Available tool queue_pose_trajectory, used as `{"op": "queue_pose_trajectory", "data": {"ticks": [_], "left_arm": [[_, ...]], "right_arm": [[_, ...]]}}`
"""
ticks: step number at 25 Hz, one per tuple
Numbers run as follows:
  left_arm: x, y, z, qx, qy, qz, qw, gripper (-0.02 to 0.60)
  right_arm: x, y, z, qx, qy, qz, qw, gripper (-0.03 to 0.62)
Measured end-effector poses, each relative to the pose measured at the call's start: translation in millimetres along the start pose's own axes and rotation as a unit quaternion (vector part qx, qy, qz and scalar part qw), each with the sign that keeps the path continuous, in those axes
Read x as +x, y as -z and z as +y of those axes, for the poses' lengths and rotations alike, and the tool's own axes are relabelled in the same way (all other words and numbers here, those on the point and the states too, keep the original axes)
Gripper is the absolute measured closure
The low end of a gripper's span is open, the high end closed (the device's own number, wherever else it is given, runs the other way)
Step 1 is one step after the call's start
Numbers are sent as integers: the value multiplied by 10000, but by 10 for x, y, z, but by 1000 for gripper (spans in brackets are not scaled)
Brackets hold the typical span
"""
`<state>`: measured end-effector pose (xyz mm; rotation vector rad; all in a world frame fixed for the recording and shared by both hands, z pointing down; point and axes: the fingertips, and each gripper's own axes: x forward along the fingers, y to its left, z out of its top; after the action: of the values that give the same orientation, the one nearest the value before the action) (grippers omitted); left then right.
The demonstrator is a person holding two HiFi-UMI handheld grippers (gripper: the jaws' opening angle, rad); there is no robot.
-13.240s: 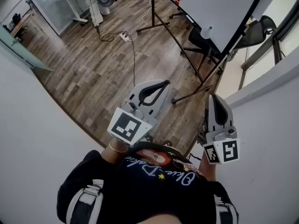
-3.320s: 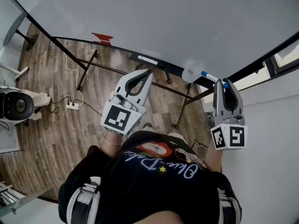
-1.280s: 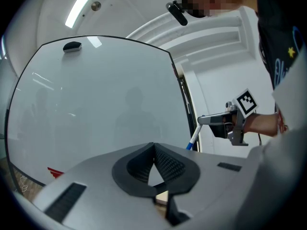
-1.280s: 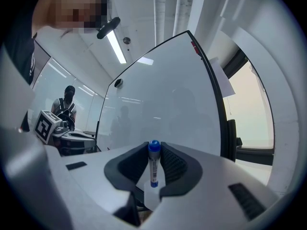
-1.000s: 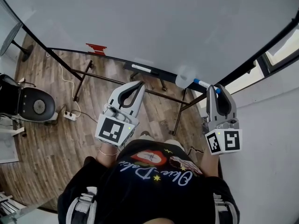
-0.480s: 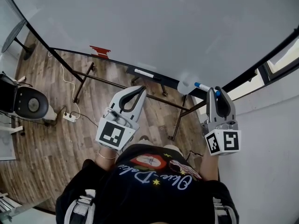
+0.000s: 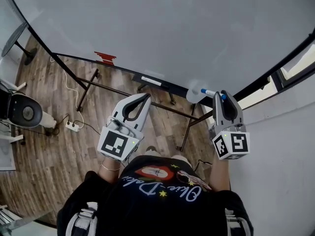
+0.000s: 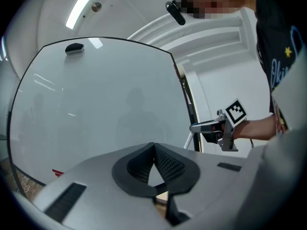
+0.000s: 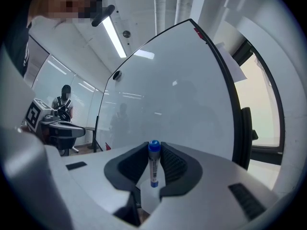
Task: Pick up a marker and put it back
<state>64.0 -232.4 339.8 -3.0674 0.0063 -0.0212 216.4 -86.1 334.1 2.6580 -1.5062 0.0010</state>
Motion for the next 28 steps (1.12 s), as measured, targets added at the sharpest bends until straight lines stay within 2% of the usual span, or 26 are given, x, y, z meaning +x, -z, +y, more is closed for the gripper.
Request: {"op": "queue_pose_trajectory", "data": {"ticks": [28], "left_arm": [[28,88,188,9,-170,148,9997,578]], "right_arm": [[402,539,-18,115,-42,461,9989,519]]}}
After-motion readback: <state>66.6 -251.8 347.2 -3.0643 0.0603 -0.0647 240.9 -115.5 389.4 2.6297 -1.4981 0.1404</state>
